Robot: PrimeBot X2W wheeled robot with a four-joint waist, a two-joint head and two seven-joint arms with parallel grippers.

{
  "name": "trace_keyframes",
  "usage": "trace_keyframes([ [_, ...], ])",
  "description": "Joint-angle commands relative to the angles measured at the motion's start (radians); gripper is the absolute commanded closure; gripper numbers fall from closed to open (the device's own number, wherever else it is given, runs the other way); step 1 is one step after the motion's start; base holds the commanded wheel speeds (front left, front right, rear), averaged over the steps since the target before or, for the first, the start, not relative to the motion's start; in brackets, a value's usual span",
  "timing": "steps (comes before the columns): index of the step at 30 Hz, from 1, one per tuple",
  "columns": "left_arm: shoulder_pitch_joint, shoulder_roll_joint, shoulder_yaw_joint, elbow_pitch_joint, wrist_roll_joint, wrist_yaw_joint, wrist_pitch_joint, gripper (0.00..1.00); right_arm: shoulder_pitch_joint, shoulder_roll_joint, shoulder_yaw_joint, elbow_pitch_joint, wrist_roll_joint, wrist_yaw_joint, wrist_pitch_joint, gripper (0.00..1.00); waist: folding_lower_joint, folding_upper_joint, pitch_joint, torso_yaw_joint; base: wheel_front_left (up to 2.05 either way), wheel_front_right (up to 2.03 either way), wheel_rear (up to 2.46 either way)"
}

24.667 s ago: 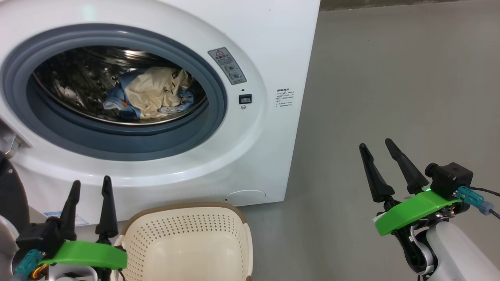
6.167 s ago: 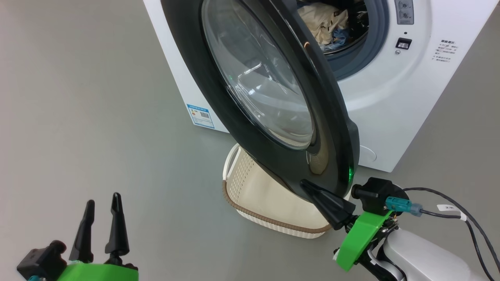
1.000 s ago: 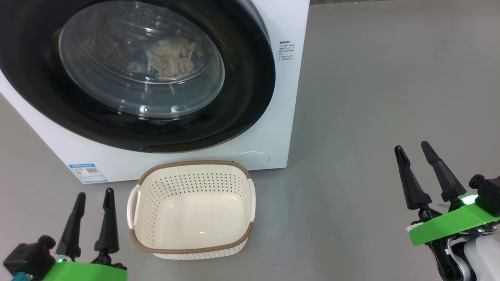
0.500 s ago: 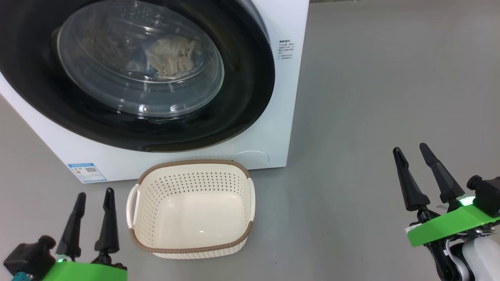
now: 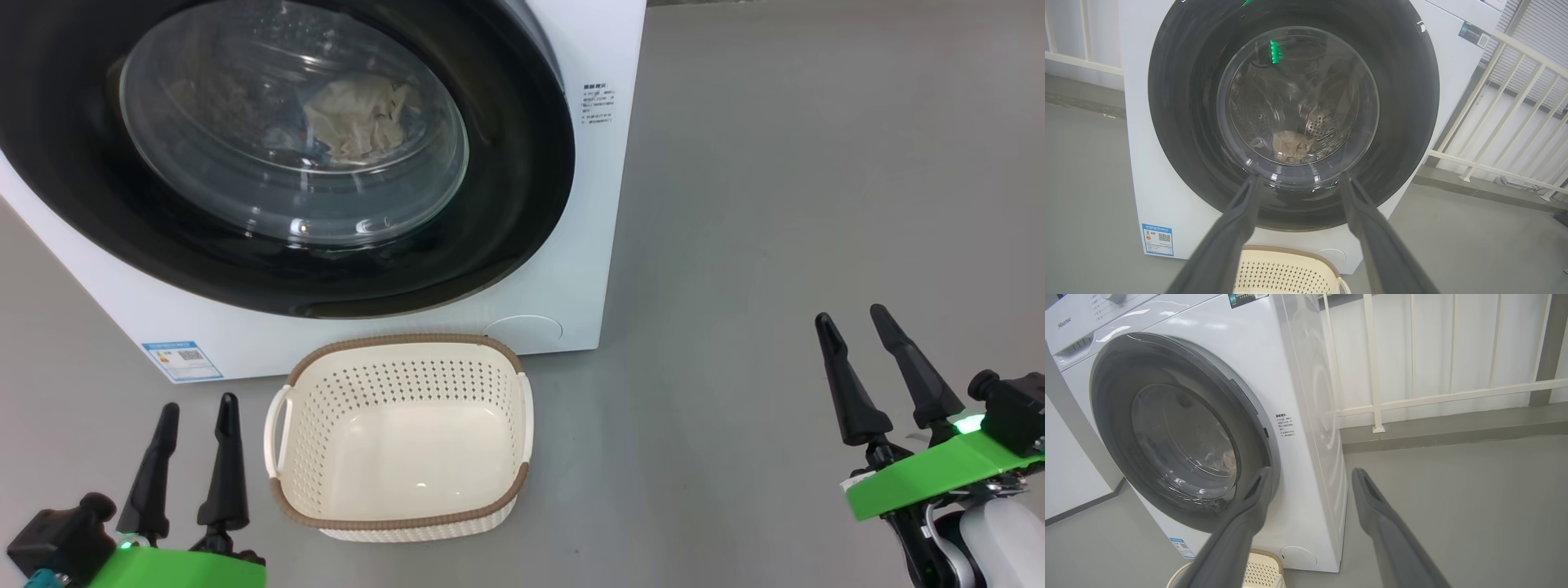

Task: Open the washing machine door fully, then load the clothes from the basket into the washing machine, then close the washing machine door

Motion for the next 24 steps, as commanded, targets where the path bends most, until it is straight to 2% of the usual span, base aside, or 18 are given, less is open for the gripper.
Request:
trace_keyframes([
  [1, -0.023, 0.022, 0.036, -0.023, -0.005, -0.003, -0.006, 0.00, 0.000, -0.011, 0.021, -0.019, -0.011, -0.003, -0.008, 0.00, 0.0000, 0.0000, 0.000, 0.000, 0.00, 0.00, 0.00],
  [7, -0.023, 0.020, 0.035, -0.016, -0.008, -0.003, -0.006, 0.00, -0.003, -0.007, 0.037, -0.010, -0.009, -0.003, -0.008, 0.00, 0.0000, 0.0000, -0.002, -0.001, 0.00, 0.00, 0.00],
  [8, -0.023, 0.020, 0.032, -0.017, -0.012, -0.003, -0.006, 1.00, -0.004, -0.007, 0.039, -0.010, -0.009, -0.003, -0.008, 1.00, 0.0000, 0.0000, -0.002, -0.001, 0.00, 0.00, 0.00],
  [9, 0.000, -0.003, -0.002, 0.006, -0.007, 0.000, 0.000, 1.00, 0.001, 0.008, 0.022, 0.014, 0.001, 0.000, 0.001, 1.00, 0.0000, 0.0000, -0.002, -0.001, 0.00, 0.00, 0.00],
  [13, 0.023, -0.033, -0.012, 0.048, -0.008, 0.000, 0.001, 1.00, 0.032, 0.043, 0.033, 0.059, 0.004, 0.000, 0.004, 1.00, 0.0000, 0.0000, -0.002, -0.001, 0.00, 0.00, 0.00],
  [20, 0.026, -0.041, -0.002, 0.047, -0.064, 0.000, 0.020, 1.00, 0.039, 0.056, 0.019, 0.059, 0.061, 0.000, 0.021, 1.00, 0.0023, 0.0000, -0.008, -0.001, 0.00, 0.00, 0.00],
  [24, 0.024, -0.045, 0.004, 0.047, -0.096, 0.000, 0.032, 1.00, 0.040, 0.062, 0.009, 0.060, 0.094, 0.000, 0.032, 1.00, 0.0002, 0.0000, -0.008, -0.001, 0.00, 0.00, 0.00],
])
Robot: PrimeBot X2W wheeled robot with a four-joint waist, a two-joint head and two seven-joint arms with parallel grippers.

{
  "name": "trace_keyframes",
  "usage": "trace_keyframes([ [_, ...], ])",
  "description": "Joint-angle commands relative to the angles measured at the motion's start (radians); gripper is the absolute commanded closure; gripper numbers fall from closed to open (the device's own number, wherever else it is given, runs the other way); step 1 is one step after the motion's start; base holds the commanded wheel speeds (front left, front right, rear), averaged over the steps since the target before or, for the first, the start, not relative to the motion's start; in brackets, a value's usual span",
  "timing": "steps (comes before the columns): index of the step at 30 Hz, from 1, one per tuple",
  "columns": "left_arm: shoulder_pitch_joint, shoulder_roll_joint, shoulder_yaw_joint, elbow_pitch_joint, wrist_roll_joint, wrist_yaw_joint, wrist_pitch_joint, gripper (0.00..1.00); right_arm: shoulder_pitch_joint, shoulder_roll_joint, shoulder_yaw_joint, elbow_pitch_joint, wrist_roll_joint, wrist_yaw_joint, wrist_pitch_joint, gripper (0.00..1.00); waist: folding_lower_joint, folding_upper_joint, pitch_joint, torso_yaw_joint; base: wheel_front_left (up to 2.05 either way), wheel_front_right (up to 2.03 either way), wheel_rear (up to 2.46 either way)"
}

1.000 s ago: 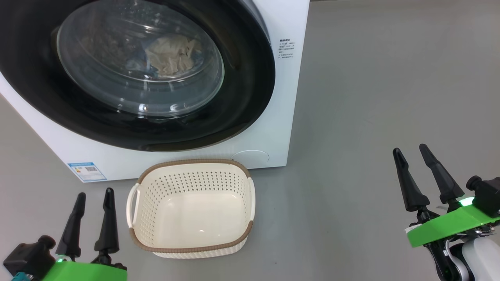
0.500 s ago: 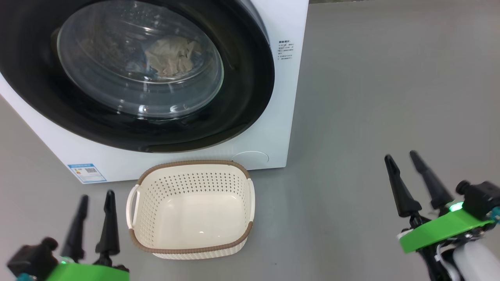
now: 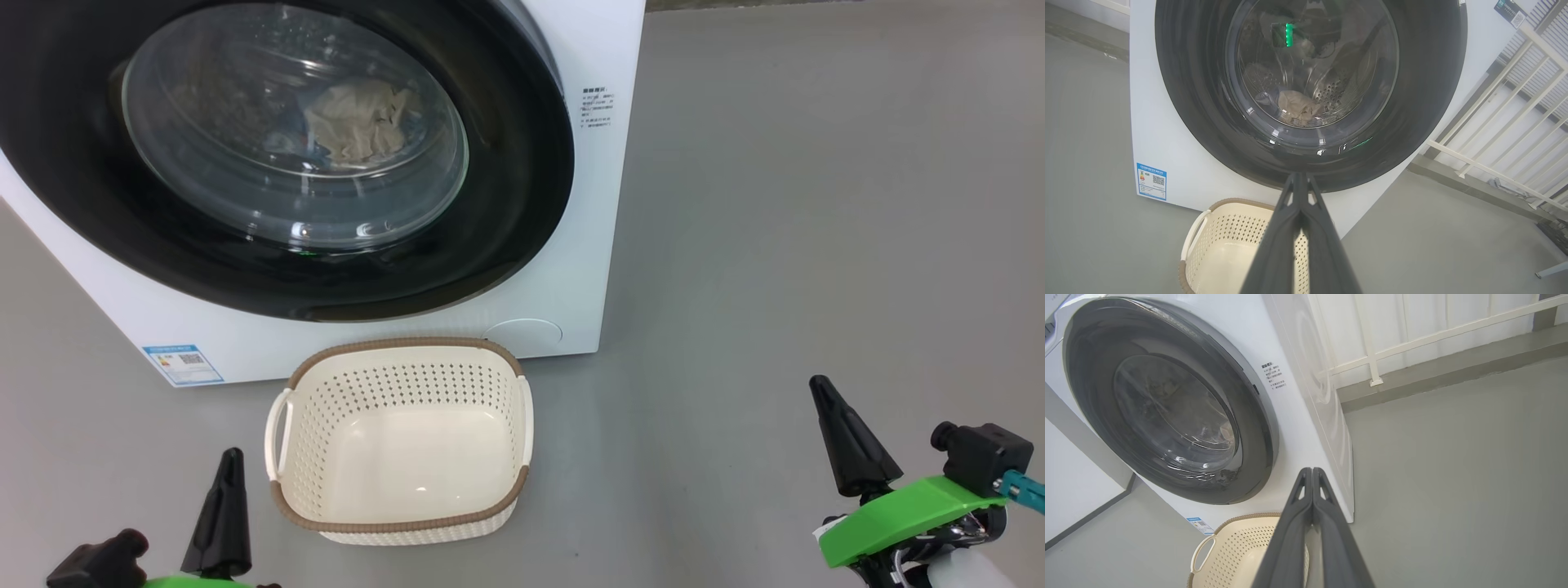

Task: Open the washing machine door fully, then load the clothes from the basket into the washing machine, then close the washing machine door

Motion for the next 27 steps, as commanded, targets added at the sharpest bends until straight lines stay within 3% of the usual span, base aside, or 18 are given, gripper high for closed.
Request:
trace_keyframes([
  [1, -0.022, 0.009, 0.017, -0.022, -0.029, -0.001, 0.007, 1.00, -0.024, -0.008, -0.017, -0.023, 0.027, 0.000, 0.009, 1.00, -0.0007, 0.0000, 0.000, 0.000, 0.00, 0.00, 0.00],
  [27, -0.030, -0.015, 0.058, -0.027, -0.234, -0.001, 0.079, 1.00, -0.019, 0.031, -0.080, -0.024, 0.235, -0.001, 0.076, 1.00, -0.0008, 0.0000, -0.012, 0.002, 0.00, 0.00, 0.00],
])
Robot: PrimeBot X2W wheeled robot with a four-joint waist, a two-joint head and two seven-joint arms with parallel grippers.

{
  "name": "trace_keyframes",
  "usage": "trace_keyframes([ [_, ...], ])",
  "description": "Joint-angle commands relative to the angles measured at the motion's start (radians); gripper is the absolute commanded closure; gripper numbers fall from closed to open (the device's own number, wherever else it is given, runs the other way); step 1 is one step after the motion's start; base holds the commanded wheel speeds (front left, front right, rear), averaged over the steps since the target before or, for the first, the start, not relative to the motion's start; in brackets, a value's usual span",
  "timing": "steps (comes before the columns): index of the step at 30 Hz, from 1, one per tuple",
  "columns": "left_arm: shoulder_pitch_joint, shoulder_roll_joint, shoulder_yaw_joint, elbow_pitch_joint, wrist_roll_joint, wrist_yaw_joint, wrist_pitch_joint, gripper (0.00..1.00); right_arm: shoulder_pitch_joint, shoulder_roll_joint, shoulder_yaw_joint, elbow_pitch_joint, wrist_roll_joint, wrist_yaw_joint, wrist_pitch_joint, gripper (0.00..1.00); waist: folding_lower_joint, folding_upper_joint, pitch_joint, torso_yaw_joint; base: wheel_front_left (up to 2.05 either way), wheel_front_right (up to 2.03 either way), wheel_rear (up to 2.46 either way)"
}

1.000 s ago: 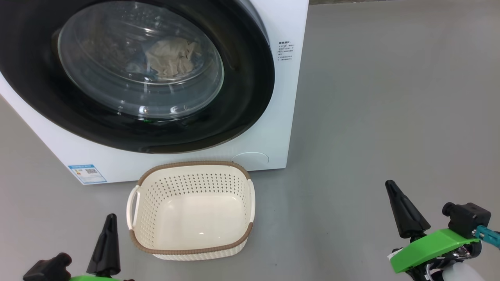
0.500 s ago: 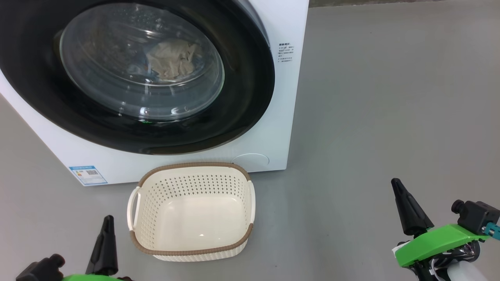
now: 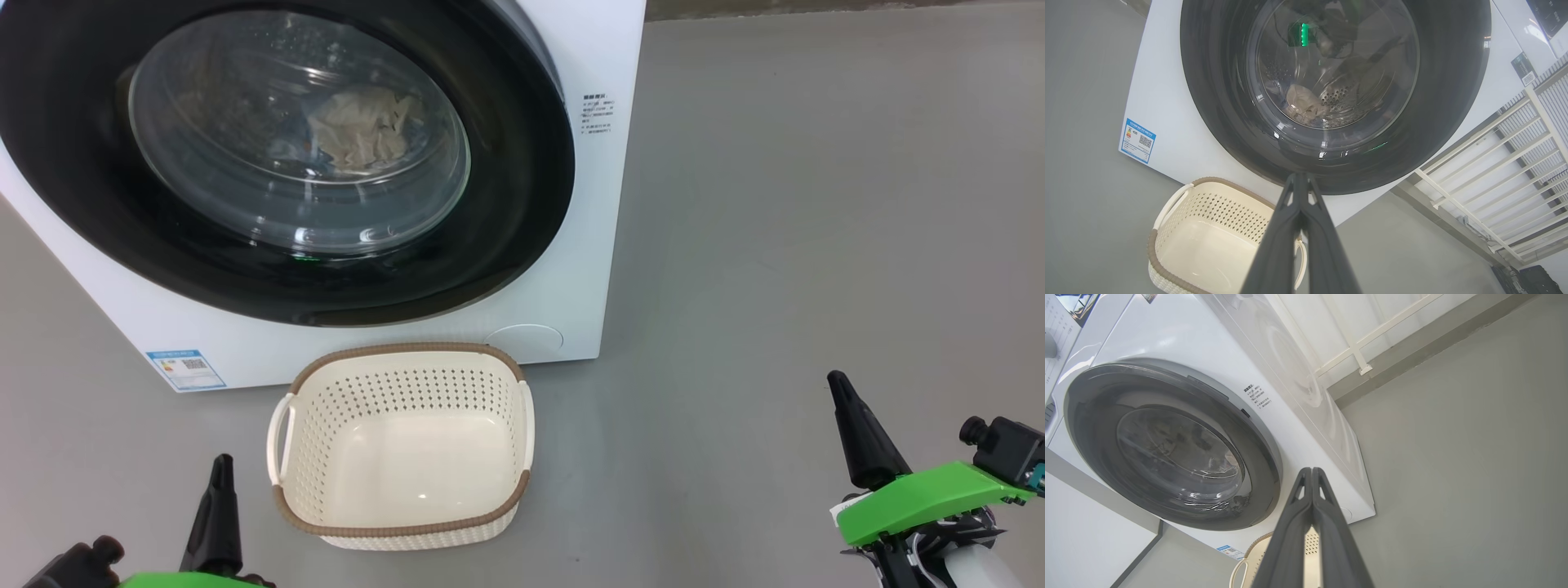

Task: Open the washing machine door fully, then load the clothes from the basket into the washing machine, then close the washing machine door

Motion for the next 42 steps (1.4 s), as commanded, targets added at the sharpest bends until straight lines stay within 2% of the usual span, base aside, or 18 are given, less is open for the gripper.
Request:
trace_keyframes([
  [1, -0.029, 0.008, 0.022, -0.026, -0.018, -0.001, 0.005, 1.00, -0.019, -0.008, -0.011, -0.024, 0.029, -0.001, 0.008, 1.00, 0.0000, 0.0000, -0.001, 0.000, 0.00, 0.00, 0.00],
  [42, -0.039, -0.030, 0.088, -0.035, -0.345, -0.002, 0.122, 1.00, -0.010, 0.061, -0.120, -0.026, 0.354, -0.002, 0.122, 1.00, 0.0000, 0.0000, -0.021, 0.003, 0.00, 0.00, 0.00],
])
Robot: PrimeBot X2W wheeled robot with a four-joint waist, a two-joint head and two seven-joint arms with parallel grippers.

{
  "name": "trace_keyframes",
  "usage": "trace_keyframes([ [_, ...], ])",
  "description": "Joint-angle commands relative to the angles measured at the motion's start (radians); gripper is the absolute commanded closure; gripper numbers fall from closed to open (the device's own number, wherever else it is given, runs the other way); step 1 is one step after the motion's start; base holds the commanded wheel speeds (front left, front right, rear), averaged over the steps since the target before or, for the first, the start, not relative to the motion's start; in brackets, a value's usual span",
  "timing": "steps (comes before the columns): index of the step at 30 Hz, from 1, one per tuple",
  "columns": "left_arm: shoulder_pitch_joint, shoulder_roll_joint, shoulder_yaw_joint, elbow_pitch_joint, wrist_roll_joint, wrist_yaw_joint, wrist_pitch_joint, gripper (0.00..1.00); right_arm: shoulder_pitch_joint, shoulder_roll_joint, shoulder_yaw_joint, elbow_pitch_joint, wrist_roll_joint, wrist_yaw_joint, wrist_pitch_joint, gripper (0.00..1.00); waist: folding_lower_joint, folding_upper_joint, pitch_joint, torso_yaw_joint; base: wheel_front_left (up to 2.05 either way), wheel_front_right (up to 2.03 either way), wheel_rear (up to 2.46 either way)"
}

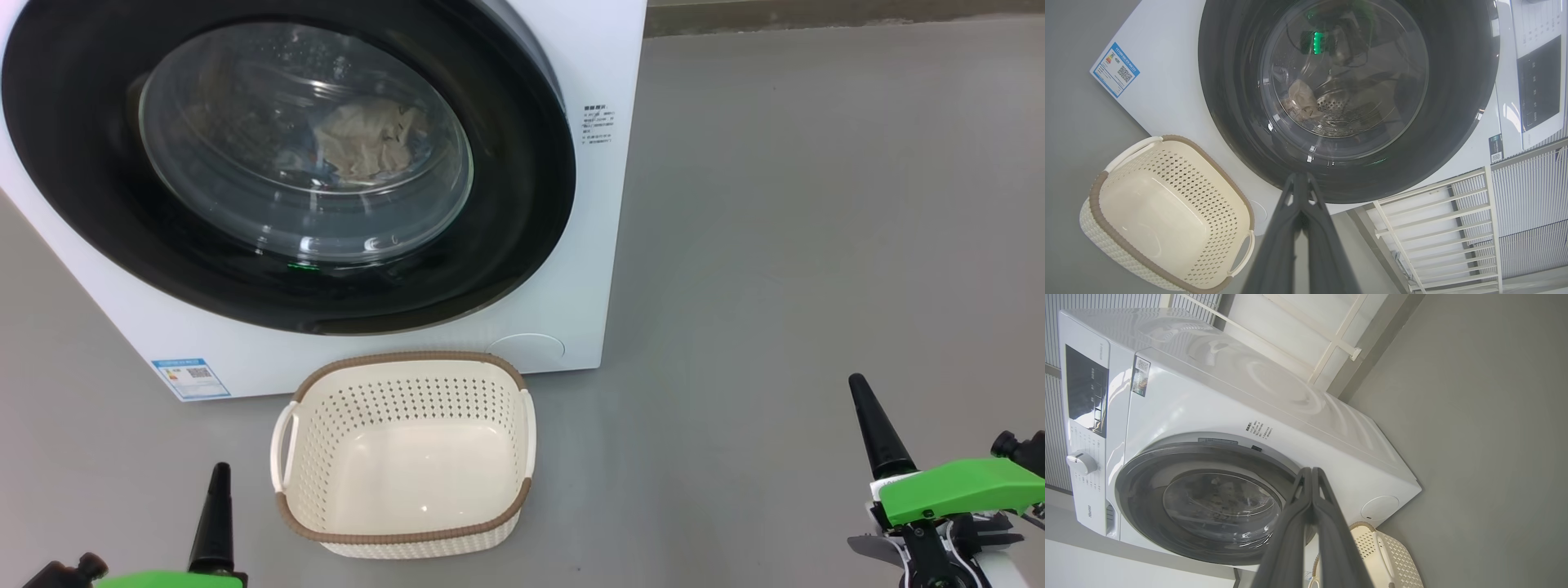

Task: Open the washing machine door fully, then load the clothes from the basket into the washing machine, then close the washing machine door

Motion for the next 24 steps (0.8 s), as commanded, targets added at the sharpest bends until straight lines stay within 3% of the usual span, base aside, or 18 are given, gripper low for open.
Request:
trace_keyframes([
  [1, -0.039, 0.008, 0.029, -0.031, -0.023, -0.002, 0.007, 1.00, -0.015, -0.005, 0.000, -0.026, 0.024, 0.001, 0.010, 1.00, 0.0000, -0.0001, -0.001, 0.000, 0.00, 0.00, 0.00],
  [24, -0.045, -0.015, 0.069, -0.036, -0.219, -0.003, 0.078, 1.00, -0.010, 0.038, -0.068, -0.027, 0.217, 0.000, 0.081, 1.00, 0.0000, -0.0001, -0.013, 0.002, 0.00, 0.00, 0.00],
])
